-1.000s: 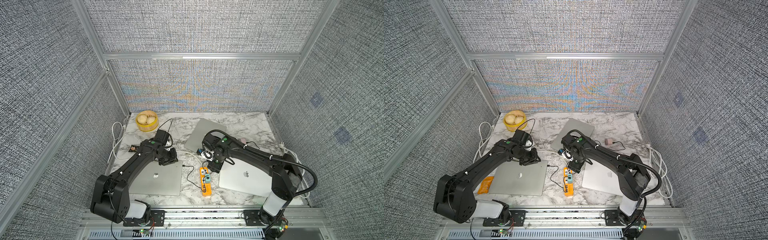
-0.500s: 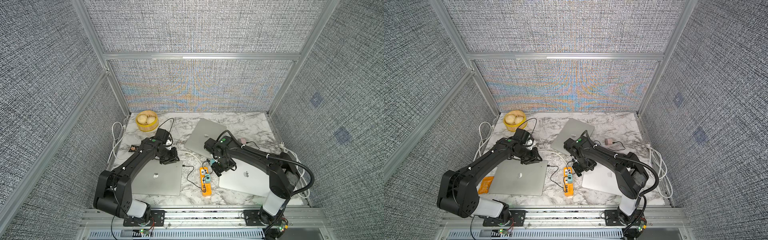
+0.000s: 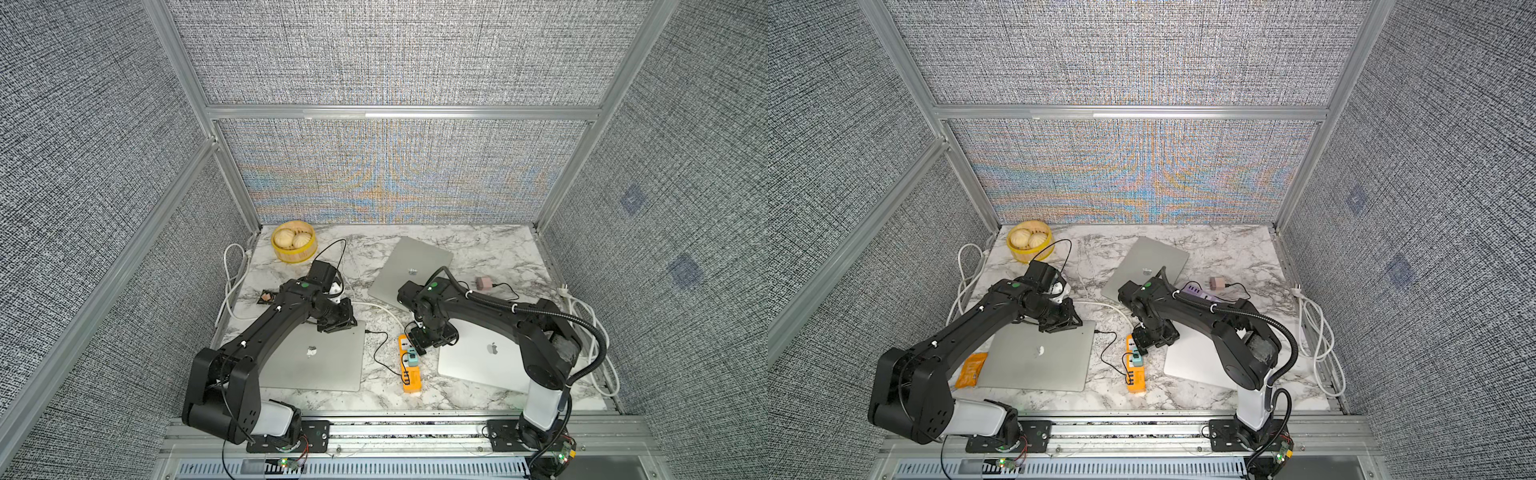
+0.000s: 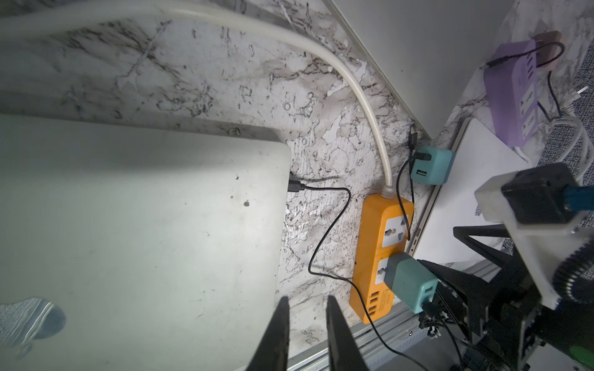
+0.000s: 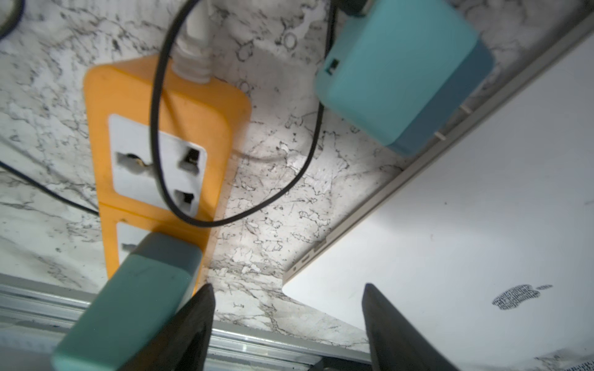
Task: Unplug the laptop charger
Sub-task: Adjust the socket at the center of the board.
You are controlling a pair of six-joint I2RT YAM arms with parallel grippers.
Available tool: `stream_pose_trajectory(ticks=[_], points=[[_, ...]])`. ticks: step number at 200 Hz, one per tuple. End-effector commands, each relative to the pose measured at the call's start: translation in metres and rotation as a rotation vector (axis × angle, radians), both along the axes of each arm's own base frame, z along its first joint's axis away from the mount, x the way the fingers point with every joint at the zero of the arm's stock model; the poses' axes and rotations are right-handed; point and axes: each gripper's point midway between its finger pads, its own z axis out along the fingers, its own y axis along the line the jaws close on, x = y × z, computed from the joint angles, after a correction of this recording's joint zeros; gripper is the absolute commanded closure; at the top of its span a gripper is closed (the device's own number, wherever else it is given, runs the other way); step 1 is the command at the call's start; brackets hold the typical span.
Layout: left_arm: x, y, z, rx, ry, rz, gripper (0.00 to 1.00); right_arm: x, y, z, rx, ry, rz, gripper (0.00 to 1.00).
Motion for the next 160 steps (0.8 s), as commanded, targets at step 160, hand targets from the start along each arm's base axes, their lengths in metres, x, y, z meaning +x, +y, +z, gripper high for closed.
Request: stream_pose_trajectory(ticks=[160], points=[[-0.01,0.014,0.005,0.065,0.012,0.013,0.78,0.022,0.0,-0.011,-0.051,-0.029,0.008,0.25]])
